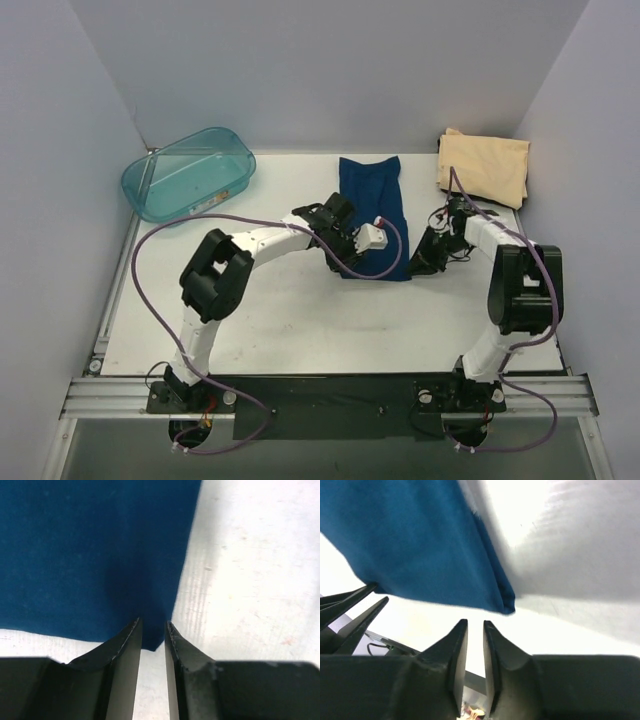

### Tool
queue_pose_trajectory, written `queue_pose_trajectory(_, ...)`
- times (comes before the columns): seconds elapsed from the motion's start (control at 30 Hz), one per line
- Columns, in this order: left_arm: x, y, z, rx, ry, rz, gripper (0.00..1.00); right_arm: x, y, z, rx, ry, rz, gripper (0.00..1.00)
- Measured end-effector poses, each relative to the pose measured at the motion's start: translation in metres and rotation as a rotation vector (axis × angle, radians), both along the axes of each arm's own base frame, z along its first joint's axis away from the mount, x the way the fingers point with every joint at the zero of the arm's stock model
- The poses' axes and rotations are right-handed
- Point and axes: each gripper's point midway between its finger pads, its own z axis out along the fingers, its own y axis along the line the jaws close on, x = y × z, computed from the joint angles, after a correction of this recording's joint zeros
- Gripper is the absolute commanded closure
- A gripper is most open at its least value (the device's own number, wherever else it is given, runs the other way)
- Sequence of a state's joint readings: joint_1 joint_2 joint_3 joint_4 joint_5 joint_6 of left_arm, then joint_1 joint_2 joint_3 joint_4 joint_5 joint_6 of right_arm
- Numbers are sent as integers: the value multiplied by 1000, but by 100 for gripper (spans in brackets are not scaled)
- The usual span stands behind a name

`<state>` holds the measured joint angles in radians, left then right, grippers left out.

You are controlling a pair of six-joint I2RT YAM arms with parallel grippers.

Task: Fold and stack the t-shirts
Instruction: Grab one side of the 2/3 rectangular tshirt with both arms

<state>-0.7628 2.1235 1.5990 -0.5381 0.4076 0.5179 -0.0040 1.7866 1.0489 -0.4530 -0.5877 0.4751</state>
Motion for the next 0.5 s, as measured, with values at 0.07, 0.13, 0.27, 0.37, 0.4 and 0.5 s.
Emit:
queue_pose_trajectory(0.07,-5,-1,13,-7,-24,-42,54,1,-8,14,-23,-40,-27,62)
queue_pose_trajectory(0.13,-10,-4,31,-22,-67,-89,47,3,-16,27,-49,-77,-52,56)
queue_pose_trajectory(0.27,-14,-12,57,-39,-184,-188,40,4,-24,25,-81,-71,-77,52)
queue_pose_trajectory(0.37,-14,-16,53,-14,-264,-253,37,0,-25,5,-87,-3,-81,53)
queue_pose_trajectory(0.4,-16,-15,46,4,-279,-275,37,-2,-25,-2,-88,22,-83,54)
queue_pose_trajectory(0.5,-22,-7,23,61,-292,-320,37,-7,-20,-16,-65,83,-91,58)
